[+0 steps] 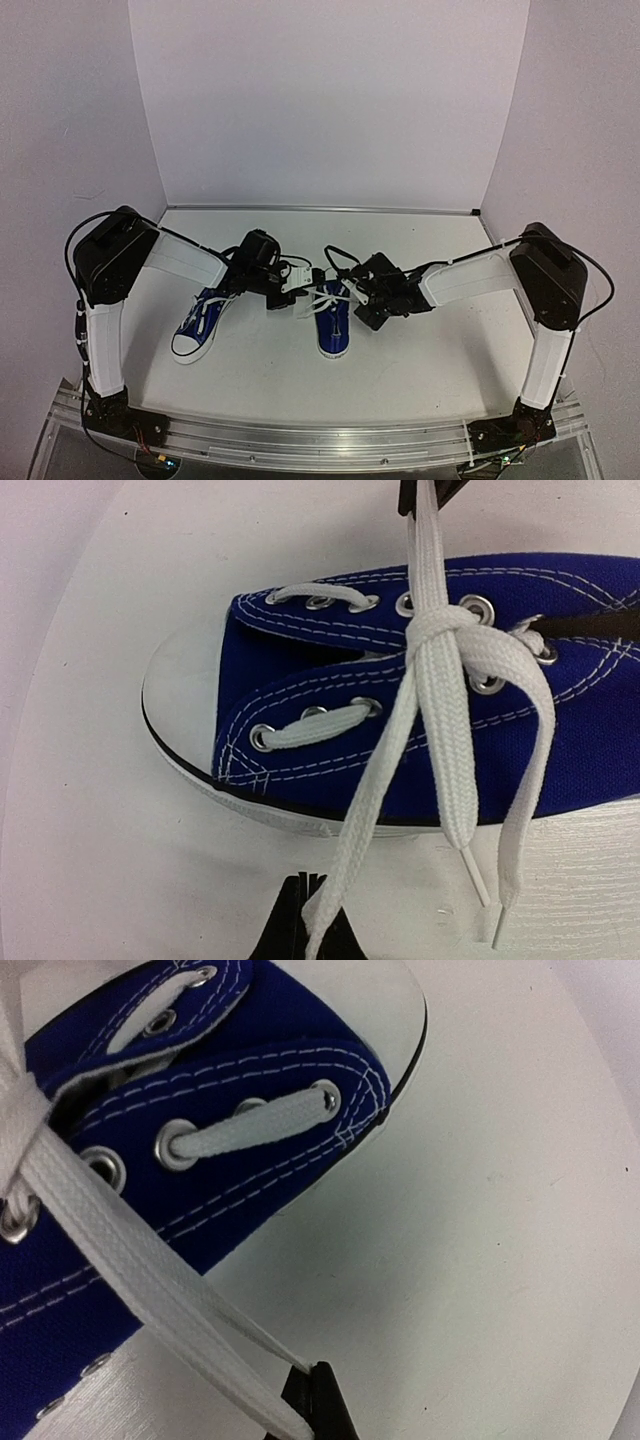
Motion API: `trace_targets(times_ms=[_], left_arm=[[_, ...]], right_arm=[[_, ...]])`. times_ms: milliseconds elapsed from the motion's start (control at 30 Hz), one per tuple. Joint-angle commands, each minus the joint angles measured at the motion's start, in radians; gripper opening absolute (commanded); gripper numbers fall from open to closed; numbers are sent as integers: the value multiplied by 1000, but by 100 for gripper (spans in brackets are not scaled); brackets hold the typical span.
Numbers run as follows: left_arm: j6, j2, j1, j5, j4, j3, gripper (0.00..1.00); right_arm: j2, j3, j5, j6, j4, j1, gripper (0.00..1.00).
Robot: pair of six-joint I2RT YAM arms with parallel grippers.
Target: Tie the shoes
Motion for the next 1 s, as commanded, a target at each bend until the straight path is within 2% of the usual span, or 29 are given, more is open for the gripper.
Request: trace_targets(times_ms=[0, 133, 233, 333, 400, 467, 633, 800, 967], left_arm=[[9, -45, 18, -9, 17, -6, 0], [13, -55, 18, -27, 44, -23, 3], [-9, -87, 18, -15, 88, -55, 22], [-33, -131, 18, -8, 130, -102, 33], [-58, -163, 18, -2, 186, -155, 37], [-88, -190, 17, 10, 235, -200, 37], [-104, -219, 0, 40, 319, -274, 30], [-55, -184, -50, 58, 283, -226, 27], [-24, -177, -93, 71, 276, -211, 26]], right_arm=[[-7, -10, 42, 7, -61, -6, 0], [-12, 1, 37, 5, -61, -6, 0], [-31, 20, 3, 12, -58, -6, 0], [-46, 43, -44, 22, -57, -7, 1], [-52, 59, -71, 31, -57, -7, 5], [-52, 67, -85, 38, -57, -6, 9], [-54, 79, -119, 55, -56, -7, 10], [-50, 89, -119, 69, -56, -8, 13], [-68, 80, -116, 84, -55, -22, 21]])
